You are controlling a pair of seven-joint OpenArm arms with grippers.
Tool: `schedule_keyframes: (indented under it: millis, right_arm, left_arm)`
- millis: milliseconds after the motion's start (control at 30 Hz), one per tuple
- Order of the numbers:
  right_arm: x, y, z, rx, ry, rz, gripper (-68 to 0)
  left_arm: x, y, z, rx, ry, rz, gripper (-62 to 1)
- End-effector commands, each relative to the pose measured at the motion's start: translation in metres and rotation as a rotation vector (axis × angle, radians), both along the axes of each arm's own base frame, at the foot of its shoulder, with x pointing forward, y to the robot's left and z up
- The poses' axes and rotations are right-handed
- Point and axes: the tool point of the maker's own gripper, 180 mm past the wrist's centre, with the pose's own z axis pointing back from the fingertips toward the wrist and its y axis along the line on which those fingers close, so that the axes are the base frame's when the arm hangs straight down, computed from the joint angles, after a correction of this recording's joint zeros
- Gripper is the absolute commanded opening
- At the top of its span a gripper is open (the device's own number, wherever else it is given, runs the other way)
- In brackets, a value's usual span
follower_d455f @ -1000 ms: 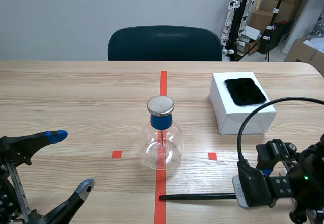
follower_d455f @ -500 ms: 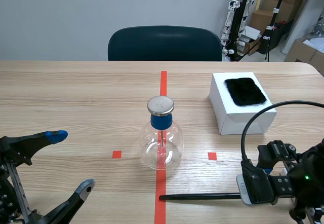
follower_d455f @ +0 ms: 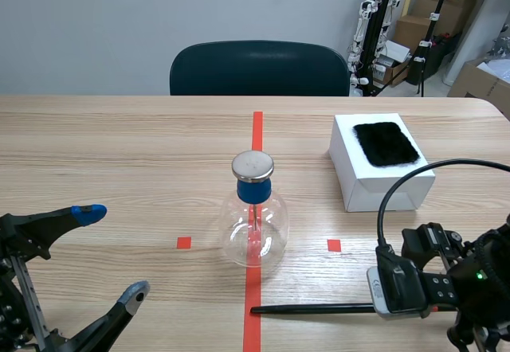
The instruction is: Do the electroscope experiment. pick up the black charging rod
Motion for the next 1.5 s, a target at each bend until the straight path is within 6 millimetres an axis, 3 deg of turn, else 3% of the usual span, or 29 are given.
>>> schedule_keyframes:
  millis: [0, 100, 367, 533, 867, 1133, 1467]
  right_arm:
    - [0.014, -0.002, 0.009, -0.004, -0.037, 0.005, 0.4]
    - [0.014, -0.003, 0.008, -0.007, -0.037, 0.005, 0.4]
    - [0.016, -0.011, 0.006, -0.058, -0.046, 0.011, -18.2]
    - [0.017, -0.014, 0.006, -0.071, -0.054, 0.019, -21.8]
    - [0.018, -0.014, 0.007, -0.072, -0.058, 0.021, -35.8]
    - [0.018, -0.014, 0.007, -0.072, -0.059, 0.019, -43.3]
    - [0.019, -0.011, 0.016, -0.042, -0.064, 0.027, -43.4]
  left_arm:
    - [0.002, 0.001, 0.006, -0.015, -0.02, 0.003, 1.4]
    - [0.002, 0.001, 0.006, -0.015, -0.02, 0.003, 1.4]
    - [0.002, 0.001, 0.006, -0.015, -0.02, 0.003, 1.4]
    - [0.002, 0.001, 0.006, -0.015, -0.02, 0.003, 1.4]
    - [0.002, 0.001, 0.006, -0.015, -0.02, 0.003, 1.4]
    - [0.002, 0.001, 0.006, -0.015, -0.02, 0.003, 1.4]
    - [0.002, 0.001, 0.006, -0.015, -0.02, 0.003, 1.4]
